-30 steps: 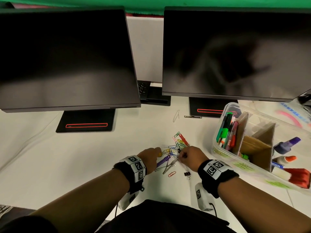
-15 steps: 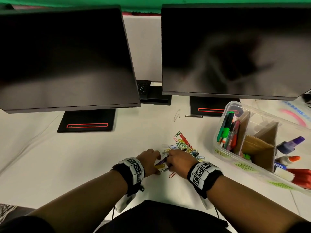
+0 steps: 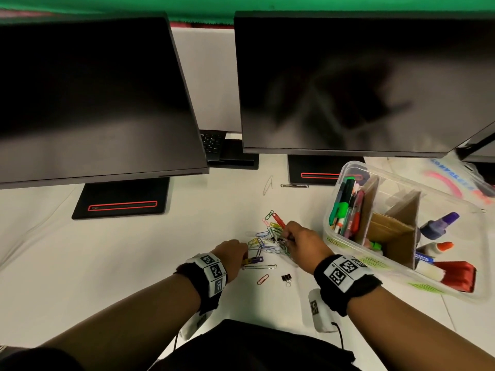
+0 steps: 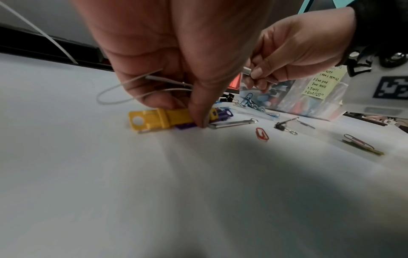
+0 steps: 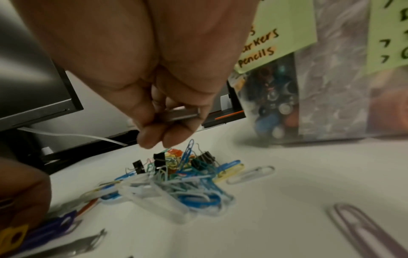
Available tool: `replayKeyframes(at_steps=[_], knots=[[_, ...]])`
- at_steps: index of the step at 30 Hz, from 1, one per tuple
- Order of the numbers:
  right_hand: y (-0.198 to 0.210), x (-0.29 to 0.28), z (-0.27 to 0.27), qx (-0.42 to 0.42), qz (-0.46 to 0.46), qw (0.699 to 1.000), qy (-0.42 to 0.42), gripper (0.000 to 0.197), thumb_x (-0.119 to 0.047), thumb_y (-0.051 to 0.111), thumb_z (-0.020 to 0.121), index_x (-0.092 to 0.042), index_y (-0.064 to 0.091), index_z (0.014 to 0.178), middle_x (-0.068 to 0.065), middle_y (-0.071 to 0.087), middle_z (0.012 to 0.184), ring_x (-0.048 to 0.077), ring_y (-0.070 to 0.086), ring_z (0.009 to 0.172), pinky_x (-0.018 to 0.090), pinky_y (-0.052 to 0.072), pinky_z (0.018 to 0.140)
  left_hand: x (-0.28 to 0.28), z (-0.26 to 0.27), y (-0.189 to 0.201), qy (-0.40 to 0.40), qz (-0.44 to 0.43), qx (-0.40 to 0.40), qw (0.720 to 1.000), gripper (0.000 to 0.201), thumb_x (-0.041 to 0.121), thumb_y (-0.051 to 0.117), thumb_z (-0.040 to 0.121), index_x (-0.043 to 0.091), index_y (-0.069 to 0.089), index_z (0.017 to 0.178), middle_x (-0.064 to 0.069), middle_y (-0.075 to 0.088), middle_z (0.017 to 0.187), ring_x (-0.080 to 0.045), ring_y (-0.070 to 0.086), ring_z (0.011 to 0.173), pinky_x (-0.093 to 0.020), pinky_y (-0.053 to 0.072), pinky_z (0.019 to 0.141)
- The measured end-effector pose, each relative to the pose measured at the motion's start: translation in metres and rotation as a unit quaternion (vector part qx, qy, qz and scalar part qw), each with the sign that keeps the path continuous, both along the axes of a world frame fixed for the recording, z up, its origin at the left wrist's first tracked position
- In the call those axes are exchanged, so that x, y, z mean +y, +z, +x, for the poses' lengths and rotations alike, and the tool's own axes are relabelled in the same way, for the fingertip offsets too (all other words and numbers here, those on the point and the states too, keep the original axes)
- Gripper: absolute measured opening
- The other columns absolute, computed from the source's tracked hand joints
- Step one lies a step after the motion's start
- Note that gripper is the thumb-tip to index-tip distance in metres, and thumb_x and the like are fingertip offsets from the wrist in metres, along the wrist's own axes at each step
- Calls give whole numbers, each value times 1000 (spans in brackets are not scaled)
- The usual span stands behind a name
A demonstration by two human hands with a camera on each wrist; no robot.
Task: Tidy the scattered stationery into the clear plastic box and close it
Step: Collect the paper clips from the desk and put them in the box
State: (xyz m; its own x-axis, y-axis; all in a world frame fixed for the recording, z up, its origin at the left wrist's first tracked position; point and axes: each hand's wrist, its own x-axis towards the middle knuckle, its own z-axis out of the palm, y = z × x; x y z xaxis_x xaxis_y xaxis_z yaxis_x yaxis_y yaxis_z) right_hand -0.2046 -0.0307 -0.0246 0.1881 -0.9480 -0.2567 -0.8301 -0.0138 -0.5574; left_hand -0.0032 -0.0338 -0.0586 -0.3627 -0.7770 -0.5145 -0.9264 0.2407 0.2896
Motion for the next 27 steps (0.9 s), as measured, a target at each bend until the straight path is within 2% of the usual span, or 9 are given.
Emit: replayKeyframes(at_steps=[2,5,11,14,18,20,23,25,27], knots=[[-5,3,1,26,27,999,8,26,-7,48,90,-8,55,115,14,65,107,29,61,96,21,38,71,1,-1,0,-11,-2,-9,1000,18,17,50,91,12,55,107,-11,54,115,-29,54,107,-34,42,89],[-14,7,5,82,55,995,23,29,-22,55,89,-11,57,115,11,60,117,27,58,106,26,44,82,2,-1,1,-19,-6,-8,1000,16,20,48,92,12,54,105,-11,54,113,-29,53,106,-34,43,87],[-24,11,8,146,54,985,67,24,-20,51,91,-10,56,113,9,55,121,26,56,107,29,44,82,-1,3,8,-13,-14,11,1000,6,20,43,94,18,48,91,-13,62,106,-30,57,97,-34,44,79],[-19,11,5,118,25,991,54,25,-22,50,92,-12,59,113,9,55,119,28,57,105,30,45,81,-6,6,9,6,-19,4,1000,18,17,40,94,13,50,109,-15,61,110,-32,57,100,-32,41,75],[-11,8,2,88,19,995,31,27,-26,50,92,-14,59,115,6,60,114,26,58,102,28,44,78,-10,7,10,25,-14,0,1000,35,11,37,94,13,45,128,-12,53,125,-30,50,116,-35,41,94],[-10,6,0,47,48,998,2,22,-25,52,92,-14,60,110,5,62,99,25,58,91,26,41,72,-10,7,11,44,-9,19,999,38,7,38,92,12,45,129,-13,51,125,-32,51,115,-35,40,96],[-11,2,-4,-86,93,990,-68,2,-16,56,91,-15,56,89,-1,58,73,14,54,65,23,42,61,-10,4,11,57,9,46,997,37,-2,38,88,7,47,123,-16,51,120,-34,53,107,-33,41,87],[-8,1,-5,-156,121,976,-96,4,-7,54,91,-9,57,90,-4,61,68,-3,53,50,14,40,52,-9,2,12,53,38,54,996,36,-2,39,88,7,47,122,-17,53,120,-34,54,107,-33,42,86],[-3,0,-6,-204,150,961,-107,11,-1,49,92,-5,58,93,0,63,69,-7,49,40,9,35,44,-6,-2,13,35,54,57,996,32,3,38,91,7,46,122,-17,56,120,-33,55,107,-33,42,87]])
